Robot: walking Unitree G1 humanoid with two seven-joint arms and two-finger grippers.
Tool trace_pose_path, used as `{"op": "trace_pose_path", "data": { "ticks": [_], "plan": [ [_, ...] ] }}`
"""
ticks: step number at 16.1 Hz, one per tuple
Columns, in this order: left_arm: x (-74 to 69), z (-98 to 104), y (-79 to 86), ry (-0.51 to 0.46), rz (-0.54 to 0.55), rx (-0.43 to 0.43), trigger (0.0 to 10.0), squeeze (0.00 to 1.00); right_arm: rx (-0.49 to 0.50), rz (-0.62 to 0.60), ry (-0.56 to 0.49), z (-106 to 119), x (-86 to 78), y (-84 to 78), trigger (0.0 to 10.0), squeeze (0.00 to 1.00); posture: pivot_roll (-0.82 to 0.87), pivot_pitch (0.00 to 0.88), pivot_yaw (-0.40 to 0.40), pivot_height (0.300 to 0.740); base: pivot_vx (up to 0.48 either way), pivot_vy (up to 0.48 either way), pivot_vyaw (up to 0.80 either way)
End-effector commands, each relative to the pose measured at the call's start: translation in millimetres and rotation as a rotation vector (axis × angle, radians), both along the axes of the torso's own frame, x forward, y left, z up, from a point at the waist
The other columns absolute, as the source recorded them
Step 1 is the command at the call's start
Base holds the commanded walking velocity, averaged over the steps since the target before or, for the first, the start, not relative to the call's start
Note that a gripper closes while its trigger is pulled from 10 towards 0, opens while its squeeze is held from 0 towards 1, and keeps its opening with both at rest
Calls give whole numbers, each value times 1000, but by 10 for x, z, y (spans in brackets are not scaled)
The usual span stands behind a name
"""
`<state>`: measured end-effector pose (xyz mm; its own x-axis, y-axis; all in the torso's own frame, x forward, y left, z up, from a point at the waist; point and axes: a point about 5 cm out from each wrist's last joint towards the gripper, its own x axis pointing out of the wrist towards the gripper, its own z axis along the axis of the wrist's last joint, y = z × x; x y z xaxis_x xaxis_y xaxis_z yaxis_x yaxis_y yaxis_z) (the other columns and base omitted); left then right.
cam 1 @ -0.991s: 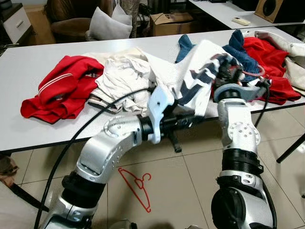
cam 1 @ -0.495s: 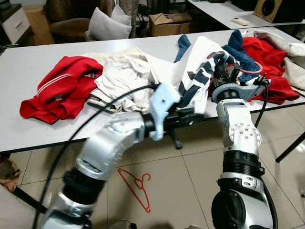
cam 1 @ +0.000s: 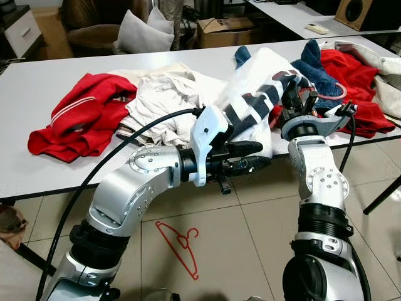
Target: Hang hanger
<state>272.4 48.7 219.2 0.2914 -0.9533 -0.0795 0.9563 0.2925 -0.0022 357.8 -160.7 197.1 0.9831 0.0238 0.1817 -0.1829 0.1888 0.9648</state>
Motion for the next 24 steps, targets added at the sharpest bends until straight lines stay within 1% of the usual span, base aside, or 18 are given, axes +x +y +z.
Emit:
{"op": "trace_pose_path", "data": {
  "ticks": [1, 2, 3, 4, 5, 6, 8, 9, 10, 11, 13, 14, 15, 17, 21, 22, 23, 24],
  "plan": [
    [34, 56, 106, -26, 71, -18, 10000, 1000, -111, -6, -41, 83, -27, -18, 10000, 0, -61, 0, 9, 710, 0, 0, 0],
    [57, 68, 162, -28, 111, -36, 10000, 1000, -170, -16, -42, 82, -38, -31, 10000, 0, -61, 0, 10, 710, 0, 0, 0],
    [96, 106, 410, -17, 240, -100, 10000, 1000, -220, 17, -50, 104, -95, -72, 10000, 0, -64, 0, 15, 710, 0, 0, 0],
    [122, 69, 670, -1, 382, -112, 10000, 1000, -291, 43, -93, 168, -170, -120, 10000, 0, -66, 0, 16, 710, 0, 0, 0],
    [134, 10, 789, 8, 459, -88, 10000, 1000, -310, 54, -132, 223, -218, -139, 10000, 0, -65, 0, 15, 710, 0, 0, 0],
    [135, -116, 993, 30, 597, -49, 10000, 1000, -325, 65, -206, 354, -324, -177, 10000, 0, -62, 0, 9, 710, 0, 0, 469],
    [63, -281, 1177, 72, 735, -50, 10000, 239, -411, 38, -310, 574, -489, -249, 10000, 0, -61, 0, -4, 710, 0, 0, 800],
    [23, -334, 1201, 80, 760, -36, 10000, 43, -428, 32, -335, 635, -540, -273, 10000, 0, -61, 0, -4, 710, 0, 0, 800],
    [-54, -400, 1200, 95, 791, -29, 10000, 0, -451, 14, -384, 765, -634, -326, 10000, 0, -56, 0, -15, 710, 0, 0, 800],
    [-80, -414, 1196, 104, 803, -35, 10000, 0, -457, 9, -402, 814, -669, -341, 10000, 0, -55, 0, -16, 710, 0, 0, 800],
    [-129, -460, 1115, 119, 807, -41, 10000, 0, -492, -15, -480, 1043, -749, -379, 10000, 0, -51, 0, -19, 710, 0, 0, 791],
    [-156, -481, 1033, 121, 795, -38, 10000, 0, -521, -19, -531, 1197, -802, -384, 10000, 0, -44, 0, -29, 710, 0, 0, 781],
    [-165, -483, 1008, 118, 789, -35, 10000, 0, -532, -16, -544, 1232, -818, -379, 10000, 0, -44, 0, -29, 710, 0, 0, 775],
    [-189, -486, 945, 117, 783, -40, 10000, 0, -551, -12, -603, 1431, -870, -322, 10000, 0, -45, 0, -36, 710, 0, 0, 781],
    [-186, -484, 912, 111, 781, -32, 10000, 0, -564, 9, -635, 1493, -928, -256, 10000, 0, -46, 0, -30, 710, 0, 0, 781],
    [-181, -482, 900, 110, 778, -30, 10000, 0, -570, 23, -631, 1478, -929, -250, 10000, 0, -46, 0, -29, 710, 0, 0, 781],
    [-188, -484, 886, 106, 772, -20, 10000, 0, -590, 70, -601, 1354, -960, -188, 10000, 0, -45, 0, -28, 710, 0, 0, 781],
    [-190, -485, 885, 105, 771, -18, 10000, 0, -594, 76, -593, 1327, -966, -176, 10000, 0, -45, 0, -28, 710, 0, 0, 781]
  ]
}}
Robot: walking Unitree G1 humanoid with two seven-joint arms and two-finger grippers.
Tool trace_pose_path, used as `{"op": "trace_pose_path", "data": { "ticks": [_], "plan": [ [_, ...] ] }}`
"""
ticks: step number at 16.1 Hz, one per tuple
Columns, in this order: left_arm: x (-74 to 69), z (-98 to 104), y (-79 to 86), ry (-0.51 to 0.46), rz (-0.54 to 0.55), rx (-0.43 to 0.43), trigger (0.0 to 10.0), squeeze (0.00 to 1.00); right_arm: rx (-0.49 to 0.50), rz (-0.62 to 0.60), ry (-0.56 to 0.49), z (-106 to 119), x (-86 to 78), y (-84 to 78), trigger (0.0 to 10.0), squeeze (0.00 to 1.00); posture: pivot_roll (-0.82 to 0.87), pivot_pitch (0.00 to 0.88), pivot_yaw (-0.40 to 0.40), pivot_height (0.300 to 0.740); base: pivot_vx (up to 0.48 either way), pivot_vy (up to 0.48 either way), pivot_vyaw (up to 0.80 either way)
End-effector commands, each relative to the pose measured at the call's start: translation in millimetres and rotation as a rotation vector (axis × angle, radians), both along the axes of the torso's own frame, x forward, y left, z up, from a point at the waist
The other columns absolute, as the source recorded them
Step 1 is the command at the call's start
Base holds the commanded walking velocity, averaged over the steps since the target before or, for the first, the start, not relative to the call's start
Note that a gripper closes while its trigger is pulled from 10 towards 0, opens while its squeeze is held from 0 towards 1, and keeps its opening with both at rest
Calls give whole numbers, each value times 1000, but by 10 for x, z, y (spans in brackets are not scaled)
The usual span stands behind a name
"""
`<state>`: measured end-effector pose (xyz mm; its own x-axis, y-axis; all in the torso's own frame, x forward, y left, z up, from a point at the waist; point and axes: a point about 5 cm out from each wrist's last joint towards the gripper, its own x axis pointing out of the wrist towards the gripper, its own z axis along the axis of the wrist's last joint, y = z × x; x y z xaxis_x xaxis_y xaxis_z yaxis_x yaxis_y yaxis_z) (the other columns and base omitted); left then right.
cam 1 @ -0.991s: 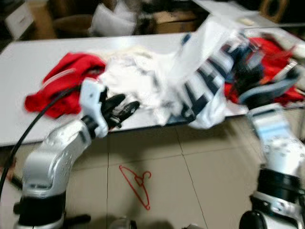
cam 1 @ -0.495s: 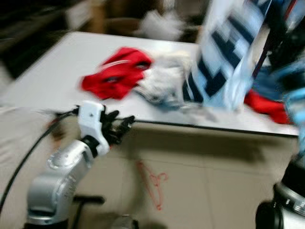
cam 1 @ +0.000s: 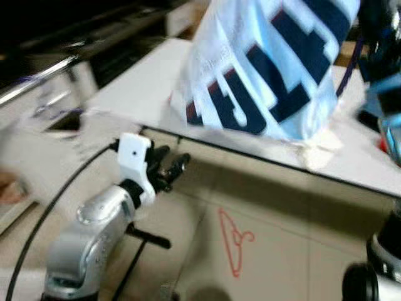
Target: Hang hanger
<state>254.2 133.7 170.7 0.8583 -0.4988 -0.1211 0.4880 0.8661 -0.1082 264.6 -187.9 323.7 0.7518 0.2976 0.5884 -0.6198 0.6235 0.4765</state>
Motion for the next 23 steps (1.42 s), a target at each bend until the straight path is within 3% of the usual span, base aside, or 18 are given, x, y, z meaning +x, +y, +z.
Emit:
{"op": "trace_pose_path", "data": {
  "ticks": [1, 3, 4, 13, 17, 19, 23],
  "plan": [
    [-9, -1, 34, 1, 10, 23, 10000, 0, -30, 59, -3, -10, -45, 123, 10000, 0, -44, 0, -28, 710, 0, 0, 781],
    [-9, -3, 31, 1, 8, 28, 10000, 0, -52, 67, 22, -88, -59, 145, 10000, 0, -43, 0, -26, 710, 0, 0, 781],
    [-14, -11, 35, 2, 8, 35, 10000, 0, -96, 100, 73, -291, -123, 183, 10000, 0, -47, 0, -23, 710, 0, 0, 781],
    [-66, -124, 123, 27, 29, 84, 10000, 0, -309, 87, 416, -1319, -291, 62, 10000, 0, -46, 0, -28, 710, 0, 0, 781],
    [-85, -159, 132, -5, 40, 121, 10000, 0, -412, 19, 478, -1502, -311, -21, 10000, 0, -49, 0, -29, 710, 0, 0, 781],
    [-104, -170, 110, -2, 35, 119, 10000, 0, -451, -47, 524, -1606, -305, -106, 10000, 0, -48, 0, -34, 710, 0, -285, 0],
    [-127, -212, 80, 0, 26, 124, 10000, 0, -486, -56, 519, -1634, -291, -106, 10000, 0, -50, 0, -36, 710, 0, -339, 0]
  ]
}}
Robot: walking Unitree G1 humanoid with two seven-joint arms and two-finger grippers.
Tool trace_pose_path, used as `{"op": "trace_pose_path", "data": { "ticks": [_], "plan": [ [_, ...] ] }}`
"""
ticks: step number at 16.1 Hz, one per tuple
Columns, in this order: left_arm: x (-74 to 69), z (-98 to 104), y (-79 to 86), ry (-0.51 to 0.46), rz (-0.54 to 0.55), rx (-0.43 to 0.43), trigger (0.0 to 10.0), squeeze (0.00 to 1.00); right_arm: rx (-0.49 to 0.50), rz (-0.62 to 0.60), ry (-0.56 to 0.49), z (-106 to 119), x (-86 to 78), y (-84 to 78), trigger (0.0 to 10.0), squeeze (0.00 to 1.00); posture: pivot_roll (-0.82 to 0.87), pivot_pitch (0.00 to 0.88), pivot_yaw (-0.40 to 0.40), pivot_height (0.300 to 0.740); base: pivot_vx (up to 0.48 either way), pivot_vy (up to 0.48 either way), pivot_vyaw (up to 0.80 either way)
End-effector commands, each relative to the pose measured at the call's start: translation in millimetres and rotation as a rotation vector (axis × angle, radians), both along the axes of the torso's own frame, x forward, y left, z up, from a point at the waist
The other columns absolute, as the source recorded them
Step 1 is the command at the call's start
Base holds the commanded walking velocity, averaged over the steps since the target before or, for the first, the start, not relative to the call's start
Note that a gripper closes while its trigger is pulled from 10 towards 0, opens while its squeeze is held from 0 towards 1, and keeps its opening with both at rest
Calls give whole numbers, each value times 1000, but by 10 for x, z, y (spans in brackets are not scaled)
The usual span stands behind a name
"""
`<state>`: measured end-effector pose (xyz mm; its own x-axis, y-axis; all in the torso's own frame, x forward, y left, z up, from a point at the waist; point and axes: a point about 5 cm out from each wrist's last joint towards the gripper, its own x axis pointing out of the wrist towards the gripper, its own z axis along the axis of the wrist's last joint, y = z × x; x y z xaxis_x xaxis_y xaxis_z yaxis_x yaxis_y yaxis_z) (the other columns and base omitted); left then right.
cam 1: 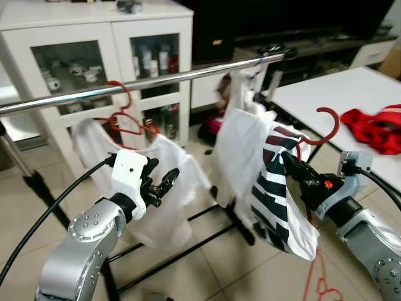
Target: Hang hanger
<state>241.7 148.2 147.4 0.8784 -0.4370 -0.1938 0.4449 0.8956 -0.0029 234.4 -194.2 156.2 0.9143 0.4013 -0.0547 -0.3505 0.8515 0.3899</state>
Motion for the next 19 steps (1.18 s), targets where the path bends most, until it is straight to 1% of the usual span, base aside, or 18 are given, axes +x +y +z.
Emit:
{"op": "trace_pose_path", "data": {
  "ticks": [1, 6, 9, 10, 12, 14, 18, 19],
  "plan": [
    [-10, 17, -73, -13, -25, -4, 10000, 0, -30, -13, -29, 36, 15, -46, 10000, 0, -50, 0, -36, 710, 0, -341, 0],
    [-22, -5, -61, -8, -25, 5, 10000, 0, -83, 31, -27, 5, 25, -35, 10000, 0, -45, 0, -43, 710, 0, -341, 0],
    [-40, -23, -64, -1, -25, 11, 10000, 0, -101, 93, -4, -70, 6, 34, 10000, 0, -41, 0, -42, 710, 0, -329, 0],
    [-44, -32, -67, 2, -27, 13, 10000, 0, -103, 115, 4, -98, -3, 57, 10000, 0, -38, 0, -42, 710, 0, 0, 0],
    [-39, -36, -51, 11, -24, 15, 10000, 0, -91, 159, 26, -149, -34, 104, 10000, 0, -34, 0, -44, 710, 0, 0, 800],
    [-68, -69, -36, 23, -16, 21, 10000, 0, -120, 204, 54, -225, -69, 119, 10000, 0, -31, 0, -50, 710, 0, 0, 800],
    [-74, -89, -33, 30, -15, 31, 10000, 0, -142, 209, 61, -255, -34, 87, 10000, 0, -26, 0, -54, 710, 0, 0, 800],
    [-86, -109, -38, 37, -27, 50, 10000, 0, -162, 225, 69, -283, -28, 87, 10000, 0, -23, 0, -51, 710, 0, 0, 800]
  ]
}}
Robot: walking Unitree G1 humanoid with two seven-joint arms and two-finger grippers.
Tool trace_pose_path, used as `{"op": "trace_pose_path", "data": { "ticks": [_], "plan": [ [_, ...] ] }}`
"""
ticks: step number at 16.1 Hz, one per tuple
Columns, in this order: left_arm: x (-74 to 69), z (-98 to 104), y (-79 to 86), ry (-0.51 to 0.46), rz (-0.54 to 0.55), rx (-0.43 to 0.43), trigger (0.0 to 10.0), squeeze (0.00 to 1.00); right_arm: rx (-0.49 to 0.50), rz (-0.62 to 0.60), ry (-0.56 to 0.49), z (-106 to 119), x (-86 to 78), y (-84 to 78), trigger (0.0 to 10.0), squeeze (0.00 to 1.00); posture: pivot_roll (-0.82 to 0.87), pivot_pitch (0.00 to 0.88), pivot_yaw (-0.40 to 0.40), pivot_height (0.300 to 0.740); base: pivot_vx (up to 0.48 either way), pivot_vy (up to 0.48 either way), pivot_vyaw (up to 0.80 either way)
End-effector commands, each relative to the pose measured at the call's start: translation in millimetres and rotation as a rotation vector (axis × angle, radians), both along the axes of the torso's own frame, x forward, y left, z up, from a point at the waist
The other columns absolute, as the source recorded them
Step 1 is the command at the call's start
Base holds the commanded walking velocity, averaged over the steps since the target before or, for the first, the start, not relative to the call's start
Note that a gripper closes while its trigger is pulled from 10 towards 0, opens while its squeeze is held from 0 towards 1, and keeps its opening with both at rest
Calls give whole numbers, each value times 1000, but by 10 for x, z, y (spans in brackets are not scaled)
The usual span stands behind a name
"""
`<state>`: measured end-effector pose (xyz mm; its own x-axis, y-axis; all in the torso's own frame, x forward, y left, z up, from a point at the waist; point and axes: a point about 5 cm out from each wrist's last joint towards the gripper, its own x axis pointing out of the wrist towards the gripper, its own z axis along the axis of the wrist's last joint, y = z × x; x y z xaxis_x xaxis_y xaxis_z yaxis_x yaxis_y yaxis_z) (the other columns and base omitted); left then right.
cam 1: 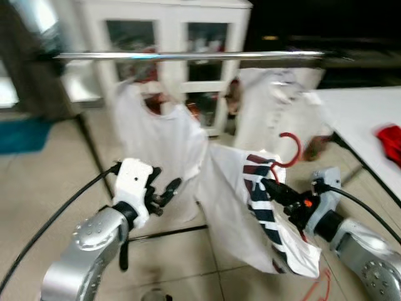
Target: Hang hanger
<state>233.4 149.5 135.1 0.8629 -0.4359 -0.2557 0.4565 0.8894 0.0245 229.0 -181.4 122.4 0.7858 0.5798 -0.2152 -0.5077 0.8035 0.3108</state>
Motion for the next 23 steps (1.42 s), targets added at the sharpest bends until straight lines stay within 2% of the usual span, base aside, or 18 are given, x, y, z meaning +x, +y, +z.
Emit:
{"op": "trace_pose_path", "data": {
  "ticks": [1, 4, 8, 11, 15, 17, 18, 19, 20, 21, 22, 23],
  "plan": [
    [-5, 10, -49, -6, -16, 0, 10000, 0, -17, 5, -36, 45, 28, -38, 10000, 0, -22, 0, -49, 710, 0, 0, 800],
    [-4, 9, -39, -6, -15, 6, 10000, 0, -28, 16, -37, 28, 36, -25, 10000, 0, -17, 0, -48, 710, 0, 0, 800],
    [-62, 7, 17, 0, 12, 18, 10000, 0, -58, 133, 10, -70, 43, 111, 10000, 0, 0, 0, -58, 710, 0, 0, 800],
    [-9, -9, -46, 1, -18, 16, 10000, 0, -45, 130, 21, -85, 67, 160, 10000, 0, -3, 0, -44, 710, 0, 0, 800],
    [19, 1, -15, -6, -9, 25, 10000, 0, -41, 152, 3, -46, 78, 230, 10000, 0, -5, 0, -36, 710, 0, 0, 800],
    [66, -9, -50, -11, -27, 29, 10000, 0, -102, 38, -91, 22, 209, 185, 10000, 0, -24, 0, -33, 710, 0, 0, 219],
    [101, 10, -76, -21, -37, 17, 10000, 0, -159, 30, -117, 42, 243, 213, 10000, 0, -25, 0, -35, 710, 0, 0, 0],
    [148, 30, -135, -33, -61, 3, 10000, 0, -165, 7, -166, 111, 288, 257, 10000, 0, -18, 0, -45, 710, 0, 0, 0],
    [153, 49, -186, -38, -101, -31, 10000, 0, -139, -48, -157, 125, 338, 255, 10000, 0, -12, 0, -62, 710, 0, 0, 0],
    [151, 67, -231, -41, -140, -71, 10000, 224, -131, -90, -150, 129, 384, 256, 10000, 0, -11, 0, -67, 710, 0, 0, 0],
    [141, 85, -288, -36, -197, -128, 10000, 1000, -130, -115, -149, 134, 447, 298, 10000, 0, -11, 0, -68, 710, 0, 0, 0],
    [135, 79, -333, -25, -259, -116, 10000, 1000, -125, -103, -166, 181, 474, 363, 10000, 0, -8, 0, -67, 710, 0, 0, 0]
  ]
}}
